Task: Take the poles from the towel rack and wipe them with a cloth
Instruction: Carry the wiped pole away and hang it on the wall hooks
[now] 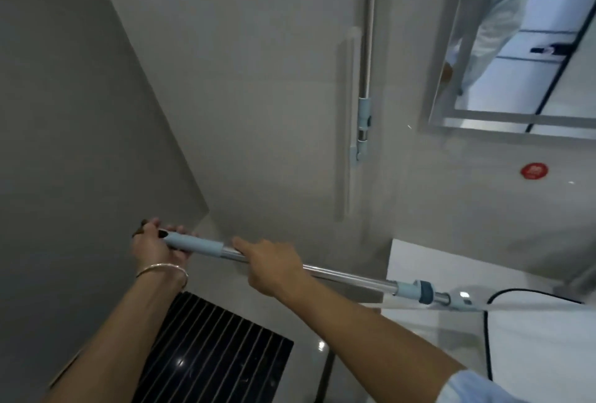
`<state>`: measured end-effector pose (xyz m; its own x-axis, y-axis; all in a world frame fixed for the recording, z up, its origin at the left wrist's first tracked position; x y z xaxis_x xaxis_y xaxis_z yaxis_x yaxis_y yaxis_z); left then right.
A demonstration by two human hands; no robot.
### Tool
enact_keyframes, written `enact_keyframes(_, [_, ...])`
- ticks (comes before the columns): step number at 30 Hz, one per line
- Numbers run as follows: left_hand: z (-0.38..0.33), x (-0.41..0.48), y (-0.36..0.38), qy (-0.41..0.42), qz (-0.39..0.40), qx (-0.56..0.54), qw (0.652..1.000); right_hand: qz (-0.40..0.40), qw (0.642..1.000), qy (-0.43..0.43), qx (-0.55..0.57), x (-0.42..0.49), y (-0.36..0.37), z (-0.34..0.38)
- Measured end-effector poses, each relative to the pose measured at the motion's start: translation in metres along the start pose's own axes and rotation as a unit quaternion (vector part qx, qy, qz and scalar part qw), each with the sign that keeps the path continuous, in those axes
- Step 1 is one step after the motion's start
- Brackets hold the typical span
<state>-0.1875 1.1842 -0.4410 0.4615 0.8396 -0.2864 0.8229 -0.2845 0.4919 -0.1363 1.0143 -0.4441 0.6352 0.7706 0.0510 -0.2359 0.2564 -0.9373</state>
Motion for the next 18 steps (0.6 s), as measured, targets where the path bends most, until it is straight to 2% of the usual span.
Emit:
enact_keyframes(9, [0.076,0.049,0.014,-0.09,0.012,0.037,0.995,0.038,0.997,0.061,-0.018,0.025,0.037,-0.06])
enact_keyframes(13, [0.101,0.072,0.004,-0.131,0.005,0.04,0.991,0.075,0.991,0.112,0.008,0.027,0.051,-0.079])
enact_keyframes(16, [0.105,0.092,0.018,-0.153,0.018,0.039,0.987,0.074,0.987,0.136,0.039,0.038,0.051,-0.087])
enact_keyframes(18, [0.095,0.107,0.035,-0.139,0.033,0.036,0.989,0.061,0.987,0.138,0.051,0.053,0.046,-0.083])
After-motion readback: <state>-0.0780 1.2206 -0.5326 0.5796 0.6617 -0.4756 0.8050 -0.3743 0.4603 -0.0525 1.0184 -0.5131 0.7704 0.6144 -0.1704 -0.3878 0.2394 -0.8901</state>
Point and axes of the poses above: each hand's wrist, its own x-axis towards the middle knuckle, its own y-axis out of the palm, z = x × y, the point moved 6 cm from there along x, towards the middle knuckle, and after that the axes turned 1 degree about -x, right-handed, at the moved point
